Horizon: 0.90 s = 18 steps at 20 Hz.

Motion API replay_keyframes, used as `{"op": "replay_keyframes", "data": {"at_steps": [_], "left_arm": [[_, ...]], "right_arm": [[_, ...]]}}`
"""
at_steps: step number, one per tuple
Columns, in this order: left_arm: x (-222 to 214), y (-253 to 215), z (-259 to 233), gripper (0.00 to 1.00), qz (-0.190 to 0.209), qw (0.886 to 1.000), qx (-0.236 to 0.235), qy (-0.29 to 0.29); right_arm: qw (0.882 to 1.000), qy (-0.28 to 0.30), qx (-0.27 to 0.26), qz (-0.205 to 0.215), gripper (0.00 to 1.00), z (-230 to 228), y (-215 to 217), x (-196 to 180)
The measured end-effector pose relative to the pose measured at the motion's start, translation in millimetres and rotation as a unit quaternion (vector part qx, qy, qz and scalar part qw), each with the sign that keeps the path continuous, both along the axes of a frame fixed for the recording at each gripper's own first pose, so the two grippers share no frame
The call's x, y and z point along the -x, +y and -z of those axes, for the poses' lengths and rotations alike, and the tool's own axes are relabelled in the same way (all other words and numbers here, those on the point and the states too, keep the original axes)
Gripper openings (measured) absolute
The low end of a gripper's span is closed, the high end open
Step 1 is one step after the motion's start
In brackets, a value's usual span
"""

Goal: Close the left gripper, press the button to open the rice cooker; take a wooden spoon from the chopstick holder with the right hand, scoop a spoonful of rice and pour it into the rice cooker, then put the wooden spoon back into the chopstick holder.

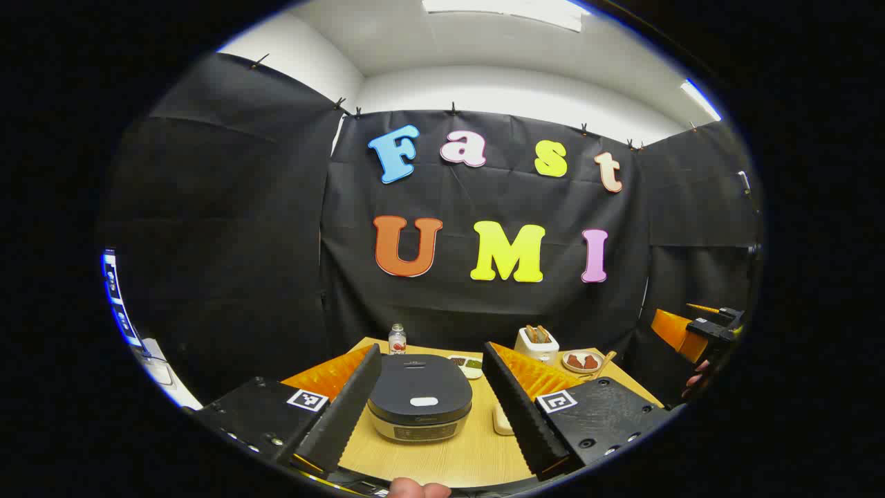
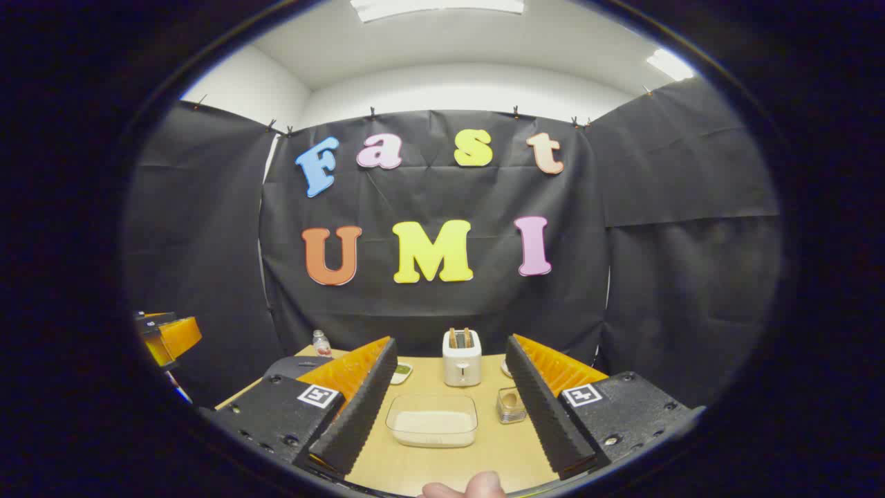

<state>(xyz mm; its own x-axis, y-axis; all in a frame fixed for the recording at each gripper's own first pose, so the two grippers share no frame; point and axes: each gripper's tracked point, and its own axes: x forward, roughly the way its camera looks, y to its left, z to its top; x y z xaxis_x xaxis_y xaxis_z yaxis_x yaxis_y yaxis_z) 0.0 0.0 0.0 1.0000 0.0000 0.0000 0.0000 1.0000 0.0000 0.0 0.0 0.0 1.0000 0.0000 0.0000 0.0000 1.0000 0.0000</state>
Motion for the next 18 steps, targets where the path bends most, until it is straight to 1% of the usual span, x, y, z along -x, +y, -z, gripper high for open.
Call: {"op": "replay_keyframes", "data": {"at_steps": [8,9,10,11,12,13,18], "left_arm": [[-4.2,-6.5,2.0,0.94,0.007,1.000,0.000,0.004],[-4.2,-7.6,1.7,0.94,0.007,1.000,0.000,0.004],[-6.2,-8.5,0.4,0.94,0.007,1.000,0.000,0.004],[-6.0,-8.6,1.8,0.94,0.006,1.000,0.000,0.005],[-6.3,-10.0,1.6,0.94,0.007,1.000,0.000,0.006],[-5.9,-10.4,0.9,0.94,0.006,1.000,0.001,0.005],[-4.8,-7.3,3.3,0.94,-0.003,1.000,0.002,0.008]], "right_arm": [[1.000,0.007,0.003,0.008,1.00,4.4,-4.5,-0.9],[1.000,0.009,0.003,0.007,0.95,4.9,-3.9,-2.4],[1.000,0.010,0.004,0.006,0.95,6.1,-3.4,-3.4],[1.000,0.010,0.006,0.005,1.00,5.6,-2.9,-3.7],[1.000,0.009,0.006,0.004,0.95,4.1,-3.4,-4.0],[1.000,0.007,0.006,0.003,1.00,1.8,-3.1,-4.8],[1.000,0.007,0.004,0.003,1.00,2.5,-4.8,-8.0]]}}
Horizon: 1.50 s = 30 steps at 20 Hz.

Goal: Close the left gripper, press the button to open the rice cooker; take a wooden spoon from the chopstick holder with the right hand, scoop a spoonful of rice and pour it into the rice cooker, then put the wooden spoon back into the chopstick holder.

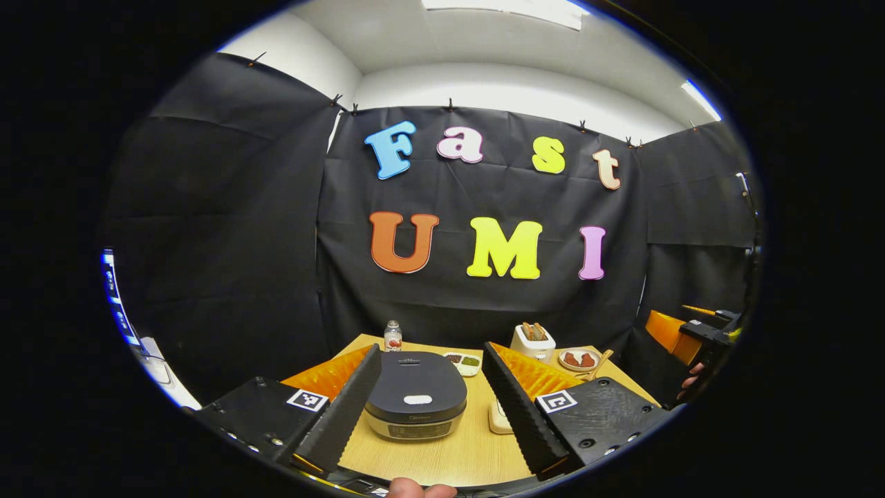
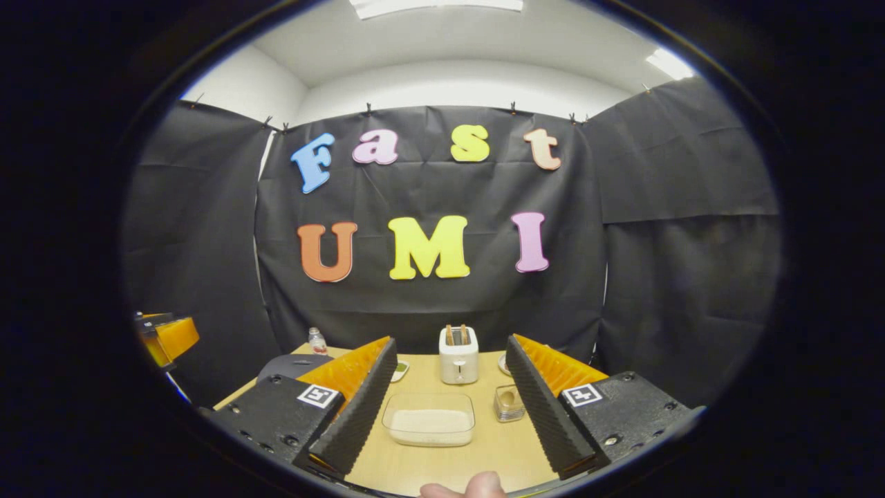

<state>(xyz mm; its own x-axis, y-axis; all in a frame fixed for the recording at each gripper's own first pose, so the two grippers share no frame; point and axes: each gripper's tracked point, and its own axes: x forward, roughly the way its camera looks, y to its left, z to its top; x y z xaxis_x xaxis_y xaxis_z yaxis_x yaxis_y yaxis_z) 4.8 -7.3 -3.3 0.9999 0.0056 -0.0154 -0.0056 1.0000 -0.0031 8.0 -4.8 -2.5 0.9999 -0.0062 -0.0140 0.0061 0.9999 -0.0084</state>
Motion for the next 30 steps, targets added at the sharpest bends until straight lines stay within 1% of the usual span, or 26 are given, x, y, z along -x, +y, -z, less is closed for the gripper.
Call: {"op": "replay_keyframes", "data": {"at_steps": [3,5,8,9,10,11,12,13,14,15,18,19,20,21,22,23,24,25,26,27,28,29,30], "left_arm": [[-0.7,1.5,4.2,0.94,-0.005,1.000,-0.003,0.007],[-1.6,-0.5,5.7,0.94,-0.004,1.000,0.001,0.015],[-8.3,-0.7,10.2,0.94,-0.011,1.000,-0.005,0.024],[-10.5,-3.7,13.1,0.94,-0.011,0.999,-0.003,0.031],[-16.5,-6.5,12.2,0.94,-0.011,0.999,-0.002,0.034],[-21.3,-8.1,12.3,0.94,-0.011,0.999,-0.003,0.037],[-28.3,-10.4,17.5,0.94,-0.012,0.999,-0.003,0.045],[-35.0,-12.3,20.8,0.94,-0.013,0.998,-0.002,0.054],[-42.8,-13.7,24.5,0.94,-0.015,0.998,0.000,0.064],[-51.2,-12.9,30.3,0.94,-0.018,0.997,0.004,0.076],[-78.7,-13.9,45.1,0.95,-0.025,0.993,0.015,0.116],[-87.0,-14.3,50.9,0.76,-0.025,0.991,0.016,0.129],[-95.9,-13.7,59.8,0.90,-0.029,0.989,0.014,0.146],[-105.4,-13.3,67.1,0.67,-0.031,0.986,0.014,0.163],[-114.6,-12.8,74.2,0.61,-0.033,0.983,0.019,0.181],[-122.0,-12.2,83.6,0.48,-0.036,0.978,0.025,0.202],[-127.8,-15.6,95.7,0.42,-0.031,0.973,0.028,0.227],[-131.5,-13.0,107.3,0.37,-0.031,0.967,0.018,0.250],[-137.0,-4.7,112.5,0.37,-0.039,0.964,0.002,0.263],[-142.1,5.1,122.7,0.24,-0.059,0.960,-0.002,0.272],[-149.3,2.7,133.6,0.18,-0.053,0.956,0.005,0.287],[-153.5,-0.3,148.9,0.12,-0.042,0.951,0.022,0.305],[-156.9,0.8,154.1,0.00,-0.038,0.946,0.037,0.320]], "right_arm": [[1.000,0.003,0.004,-0.004,1.00,-1.2,0.5,-1.1],[1.000,-0.004,0.001,-0.004,1.00,-7.1,-2.2,-4.7],[1.000,-0.006,0.002,-0.002,1.00,-5.4,-8.4,-16.0],[1.000,-0.003,0.000,-0.006,0.95,-4.4,-9.5,-20.6],[1.000,-0.005,-0.002,-0.010,1.00,-7.0,-11.0,-26.7],[1.000,-0.007,-0.001,-0.011,1.00,-8.9,-15.2,-33.5],[1.000,-0.005,0.000,-0.013,0.94,-7.3,-20.0,-41.2],[1.000,-0.003,-0.001,-0.017,1.00,-6.5,-24.1,-47.9],[1.000,-0.003,-0.003,-0.021,1.00,-8.2,-28.2,-54.5],[1.000,-0.004,-0.002,-0.025,0.95,-9.7,-33.9,-61.3],[1.000,-0.002,0.008,-0.027,0.94,-3.6,-59.4,-83.3],[1.000,0.000,0.009,-0.027,1.00,-1.9,-68.6,-90.0],[1.000,0.003,0.010,-0.025,0.95,1.0,-77.6,-96.4],[1.000,0.005,0.011,-0.024,0.95,3.4,-87.5,-104.0],[1.000,0.009,0.011,-0.021,1.00,6.2,-96.8,-110.8],[1.000,0.014,0.010,-0.019,0.95,9.6,-106.1,-117.8],[1.000,0.019,0.008,-0.016,0.95,13.8,-114.8,-124.2],[1.000,0.024,0.005,-0.014,0.94,17.4,-123.1,-131.3],[0.999,0.032,0.003,-0.011,1.00,21.9,-130.3,-138.1],[0.999,0.039,-0.001,-0.010,1.00,26.1,-136.0,-144.3],[0.999,0.047,-0.003,-0.009,1.00,29.3,-141.0,-149.5],[0.999,0.051,-0.004,-0.007,1.00,31.9,-145.6,-154.0],[0.999,0.054,-0.004,-0.005,1.00,33.2,-150.1,-157.9]]}}
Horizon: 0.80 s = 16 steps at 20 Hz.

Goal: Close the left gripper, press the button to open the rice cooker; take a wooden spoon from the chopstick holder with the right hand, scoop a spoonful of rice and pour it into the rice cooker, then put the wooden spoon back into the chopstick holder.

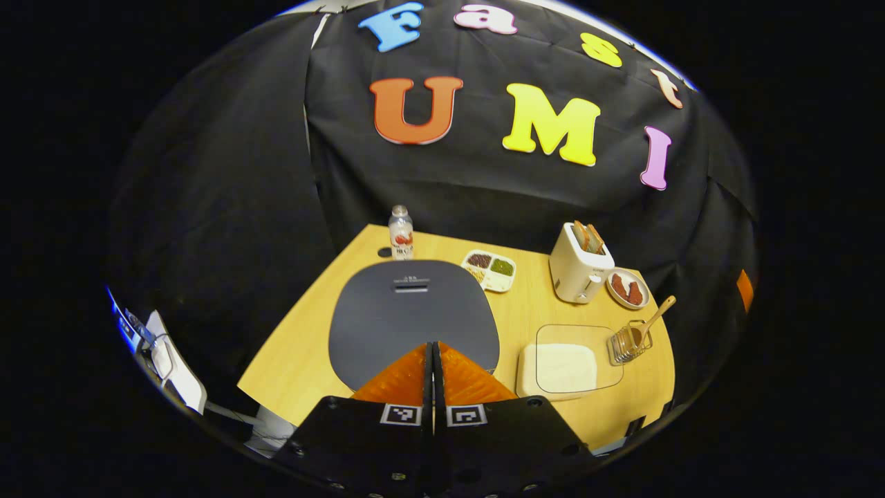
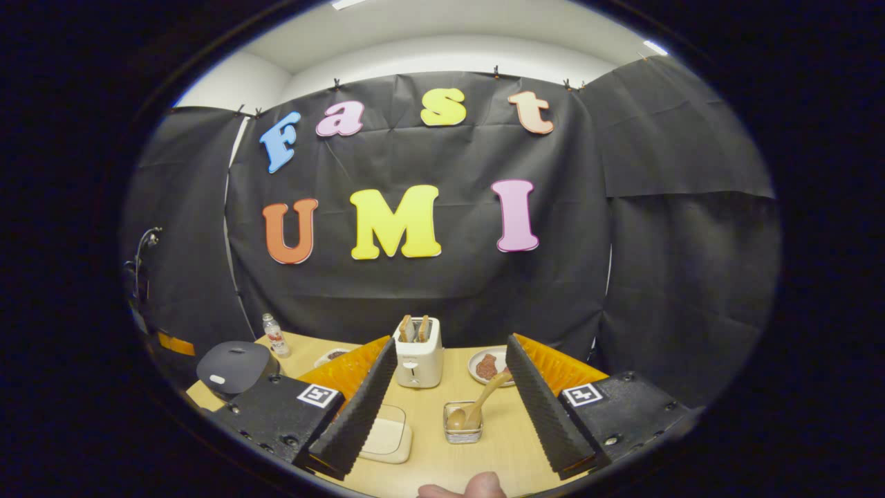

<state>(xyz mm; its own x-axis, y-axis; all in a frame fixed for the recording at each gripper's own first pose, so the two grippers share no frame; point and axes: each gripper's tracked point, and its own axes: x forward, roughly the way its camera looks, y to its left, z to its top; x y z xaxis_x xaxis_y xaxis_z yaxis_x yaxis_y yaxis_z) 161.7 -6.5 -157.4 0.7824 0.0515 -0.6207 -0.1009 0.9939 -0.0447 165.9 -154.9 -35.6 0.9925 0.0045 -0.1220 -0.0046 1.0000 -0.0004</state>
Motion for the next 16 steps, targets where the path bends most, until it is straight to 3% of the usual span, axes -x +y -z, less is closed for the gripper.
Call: {"op": "replay_keyframes", "data": {"at_steps": [1,8,9,10,14,16], "left_arm": [[-3.2,2.7,7.9,0.00,-0.003,1.000,0.013,0.014],[-11.1,25.8,47.3,0.00,-0.038,0.996,0.055,0.061],[-10.8,25.9,53.5,0.00,-0.039,0.995,0.057,0.068],[-7.9,26.7,61.7,0.00,-0.041,0.994,0.058,0.079],[-3.0,29.7,68.6,0.00,-0.060,0.993,0.058,0.088],[-4.3,29.5,69.9,0.01,-0.055,0.995,0.023,0.086]], "right_arm": [[1.000,0.003,0.000,0.001,0.94,1.5,-3.1,-3.7],[1.000,0.016,0.006,0.011,0.95,12.1,-22.1,-17.1],[1.000,0.016,0.006,0.012,1.00,11.9,-23.4,-17.8],[1.000,0.017,0.008,0.014,0.95,12.6,-25.0,-19.4],[1.000,0.019,0.000,0.023,0.95,19.1,-31.5,-20.2],[0.999,0.033,-0.006,0.023,1.00,28.0,-29.8,-21.6]]}}
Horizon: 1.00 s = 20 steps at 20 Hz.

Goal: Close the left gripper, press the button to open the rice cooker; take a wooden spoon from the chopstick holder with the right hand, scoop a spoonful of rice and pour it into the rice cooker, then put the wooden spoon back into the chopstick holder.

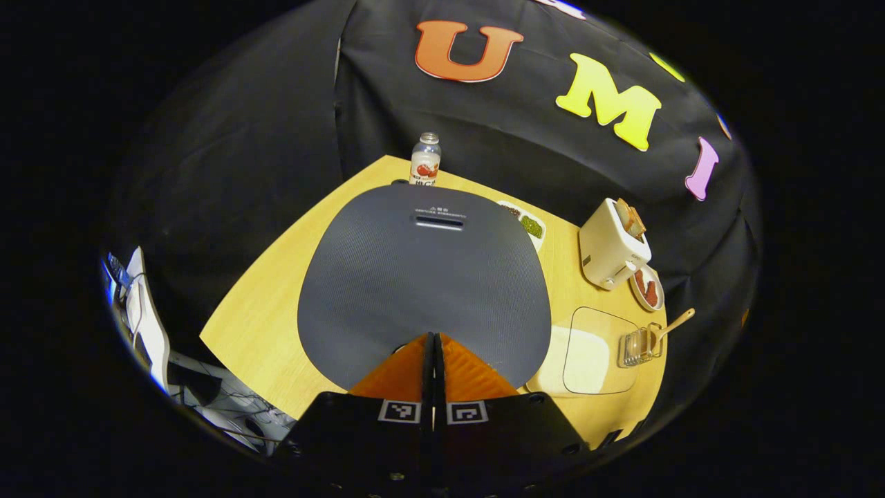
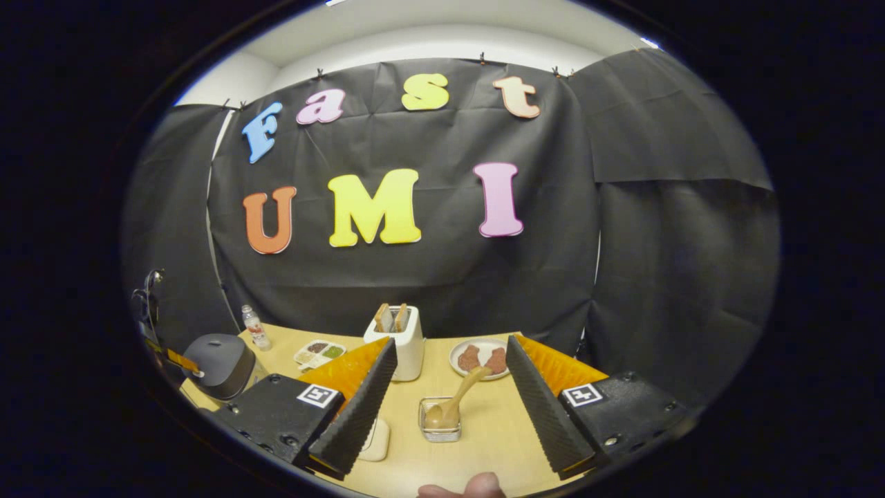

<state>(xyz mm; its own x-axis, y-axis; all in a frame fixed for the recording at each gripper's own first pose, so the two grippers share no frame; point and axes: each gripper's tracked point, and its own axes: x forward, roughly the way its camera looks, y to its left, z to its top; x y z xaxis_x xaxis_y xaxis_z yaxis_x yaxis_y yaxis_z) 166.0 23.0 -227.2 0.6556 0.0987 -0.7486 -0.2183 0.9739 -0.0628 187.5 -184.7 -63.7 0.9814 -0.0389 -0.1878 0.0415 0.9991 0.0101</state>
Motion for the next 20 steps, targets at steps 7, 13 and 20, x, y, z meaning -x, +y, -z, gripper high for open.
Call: {"op": "replay_keyframes", "data": {"at_steps": [7,13,20], "left_arm": [[-12.4,1.1,-61.5,0.00,0.002,0.991,-0.076,-0.106],[-50.5,14.8,-178.5,0.02,-0.034,0.954,-0.118,-0.272],[-21.8,-3.3,-207.9,0.53,-0.053,0.942,-0.079,-0.320]], "right_arm": [[1.000,-0.007,0.017,-0.002,0.95,-6.4,-18.8,-4.8],[1.000,0.013,0.025,-0.006,1.00,5.2,-33.5,-13.9],[0.999,0.037,0.026,-0.011,1.00,23.5,-42.4,-22.9]]}}
